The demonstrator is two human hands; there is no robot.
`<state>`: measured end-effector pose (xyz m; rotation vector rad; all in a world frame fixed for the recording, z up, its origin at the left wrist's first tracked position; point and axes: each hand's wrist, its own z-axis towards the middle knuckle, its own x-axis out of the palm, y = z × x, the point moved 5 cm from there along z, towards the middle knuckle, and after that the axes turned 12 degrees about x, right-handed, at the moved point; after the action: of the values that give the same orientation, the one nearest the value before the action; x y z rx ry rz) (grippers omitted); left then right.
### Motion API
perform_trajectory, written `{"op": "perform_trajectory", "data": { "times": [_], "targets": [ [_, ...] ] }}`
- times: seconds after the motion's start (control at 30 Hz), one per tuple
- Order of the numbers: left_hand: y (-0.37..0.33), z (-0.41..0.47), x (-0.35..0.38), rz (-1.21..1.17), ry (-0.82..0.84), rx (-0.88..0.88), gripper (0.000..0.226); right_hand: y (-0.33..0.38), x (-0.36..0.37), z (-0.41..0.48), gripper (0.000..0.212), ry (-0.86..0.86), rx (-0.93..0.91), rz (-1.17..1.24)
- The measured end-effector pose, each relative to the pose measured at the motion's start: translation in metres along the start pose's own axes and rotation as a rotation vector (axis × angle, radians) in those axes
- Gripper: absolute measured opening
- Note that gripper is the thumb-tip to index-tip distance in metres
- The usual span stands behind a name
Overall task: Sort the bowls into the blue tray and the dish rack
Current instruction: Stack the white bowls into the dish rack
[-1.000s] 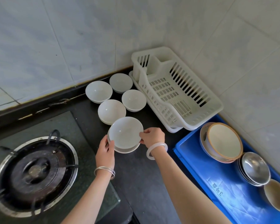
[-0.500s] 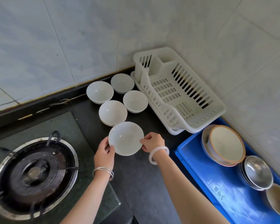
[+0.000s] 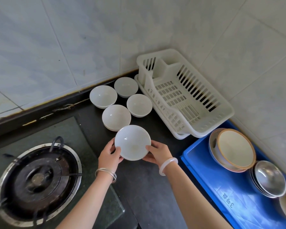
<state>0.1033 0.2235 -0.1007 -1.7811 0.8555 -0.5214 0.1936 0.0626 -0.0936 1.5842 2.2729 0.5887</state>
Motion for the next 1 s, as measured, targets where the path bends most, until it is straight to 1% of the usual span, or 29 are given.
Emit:
{"op": "perform_trajectory", "data": {
  "times": [0.07, 0.13, 0.23, 0.4, 0.47, 0.53, 0.6, 0.7, 0.83, 1.0],
  "targets": [
    [-0.016, 0.001, 0.005, -0.025, 0.011, 0.041, 0.043, 0.011, -0.008, -0.010, 0.034, -0.006, -0.048, 0.018],
    [-0.039, 0.004, 0.014, -0.053, 0.031, 0.088, 0.042, 0.029, -0.019, -0.023, 0.031, -0.018, -0.136, 0.053],
    [-0.079, 0.013, 0.040, -0.104, 0.077, 0.168, 0.032, 0.066, -0.040, -0.040, 0.026, -0.042, -0.253, 0.126],
    [-0.144, 0.044, 0.096, -0.101, 0.122, 0.274, 0.021, 0.139, -0.079, -0.052, 0.028, -0.054, -0.353, 0.206],
    [-0.166, 0.061, 0.123, -0.064, 0.157, 0.314, 0.019, 0.166, -0.096, -0.048, 0.021, -0.062, -0.366, 0.241],
    [-0.180, 0.081, 0.152, -0.061, 0.202, 0.303, 0.017, 0.190, -0.112, -0.038, 0.016, -0.093, -0.373, 0.274],
    [-0.186, 0.101, 0.180, -0.066, 0.242, 0.265, 0.019, 0.211, -0.125, -0.022, 0.025, -0.146, -0.372, 0.285],
    [-0.183, 0.131, 0.215, -0.007, 0.253, 0.218, 0.031, 0.232, -0.138, 0.007, 0.034, -0.182, -0.345, 0.281],
    [-0.166, 0.167, 0.244, 0.068, 0.239, 0.152, 0.041, 0.243, -0.145, 0.046, 0.037, -0.207, -0.257, 0.286],
    [-0.140, 0.201, 0.267, 0.142, 0.280, 0.069, 0.040, 0.244, -0.148, 0.082, 0.037, -0.236, -0.165, 0.308]
  ]
}}
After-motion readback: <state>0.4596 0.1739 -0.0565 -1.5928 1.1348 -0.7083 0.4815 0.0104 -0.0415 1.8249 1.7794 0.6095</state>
